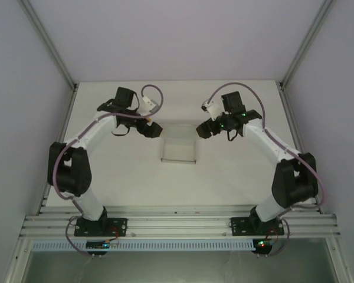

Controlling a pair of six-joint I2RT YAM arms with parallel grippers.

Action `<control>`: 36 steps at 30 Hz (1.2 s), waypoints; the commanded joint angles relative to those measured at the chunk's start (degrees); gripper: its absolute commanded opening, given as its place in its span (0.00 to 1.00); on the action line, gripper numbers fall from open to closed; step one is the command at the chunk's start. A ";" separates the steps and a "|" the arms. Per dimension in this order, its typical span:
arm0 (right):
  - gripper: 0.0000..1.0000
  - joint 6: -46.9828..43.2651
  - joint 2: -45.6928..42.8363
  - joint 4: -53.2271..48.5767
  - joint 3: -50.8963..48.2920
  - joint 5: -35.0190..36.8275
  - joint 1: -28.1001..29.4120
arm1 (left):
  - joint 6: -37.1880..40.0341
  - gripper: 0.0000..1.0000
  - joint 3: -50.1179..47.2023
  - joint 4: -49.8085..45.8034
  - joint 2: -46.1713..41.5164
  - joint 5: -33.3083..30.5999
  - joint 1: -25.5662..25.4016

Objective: Assemble paper box

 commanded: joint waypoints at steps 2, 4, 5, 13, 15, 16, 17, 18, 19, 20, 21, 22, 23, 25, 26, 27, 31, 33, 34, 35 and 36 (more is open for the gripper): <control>0.62 -7.41 5.00 -5.77 4.39 -3.67 -0.71 | 8.04 0.82 4.68 -8.32 3.61 -0.69 -2.21; 0.53 -6.82 6.08 -5.49 4.91 -3.38 -0.81 | 6.95 0.72 5.94 -8.12 5.11 -2.44 -2.61; 0.47 -6.23 6.32 -4.78 4.85 -2.93 -0.90 | 6.51 0.65 6.75 -8.41 5.91 -2.89 -2.79; 0.24 -5.78 8.41 -4.57 5.78 -3.21 -0.14 | 5.63 0.18 7.06 -7.50 5.47 -5.56 -4.70; 0.11 -6.08 9.29 -5.93 6.88 -3.20 0.44 | 4.91 0.10 6.62 -6.44 4.56 -6.93 -5.15; 0.04 -6.43 9.55 -7.49 7.33 -3.10 0.77 | 3.73 0.07 6.43 -5.65 4.11 -8.33 -5.57; 0.00 -6.30 9.55 -8.00 7.54 -2.53 1.28 | 2.45 0.02 6.43 -4.92 3.80 -10.04 -6.13; 0.00 -5.22 9.11 -7.69 7.26 -1.04 1.80 | 0.72 0.00 6.35 -4.04 3.45 -12.55 -6.45; 0.00 -3.86 8.46 -6.71 6.66 1.02 2.25 | -1.24 0.00 6.17 -3.02 2.91 -15.23 -6.90; 0.00 -2.17 7.47 -6.40 6.10 3.31 2.71 | -3.05 0.00 5.99 -2.20 2.85 -17.82 -7.33; 0.00 0.06 6.23 -3.92 5.29 6.13 3.46 | -5.32 0.00 5.91 -1.40 2.52 -20.92 -7.84; 0.00 2.23 5.03 -2.30 4.48 8.74 3.97 | -8.23 0.00 5.67 -0.49 2.15 -23.73 -8.30; 0.00 5.69 3.79 -0.02 3.45 12.66 4.53 | -10.62 0.00 5.87 -0.52 1.90 -25.40 -8.68; 0.00 14.83 1.39 4.56 1.39 22.15 5.96 | -18.04 0.00 5.74 0.37 0.96 -29.60 -9.67; 0.00 19.97 0.50 6.61 0.32 26.83 6.65 | -21.50 0.00 5.73 0.79 0.44 -30.94 -10.11; 0.00 25.89 -0.28 8.53 -0.82 30.97 7.51 | -26.49 0.00 5.29 2.01 -0.24 -33.14 -10.43; 0.00 44.60 -0.32 20.16 -6.27 31.39 9.43 | -39.31 0.00 -0.38 11.24 -3.67 -32.94 -11.71; 0.00 51.09 -0.24 29.33 -9.64 33.33 11.20 | -44.71 0.00 -4.79 18.51 -5.04 -32.72 -12.21; 0.00 52.70 -0.11 32.06 -10.56 34.12 11.95 | -47.06 0.00 -6.03 20.57 -5.24 -33.33 -12.26; 0.00 54.01 0.11 34.01 -10.94 34.62 12.35 | -50.54 0.00 -6.63 21.52 -5.28 -35.89 -12.25; 0.00 56.31 0.36 34.33 -10.69 35.41 12.84 | -52.15 0.00 -6.92 22.53 -5.18 -37.17 -12.24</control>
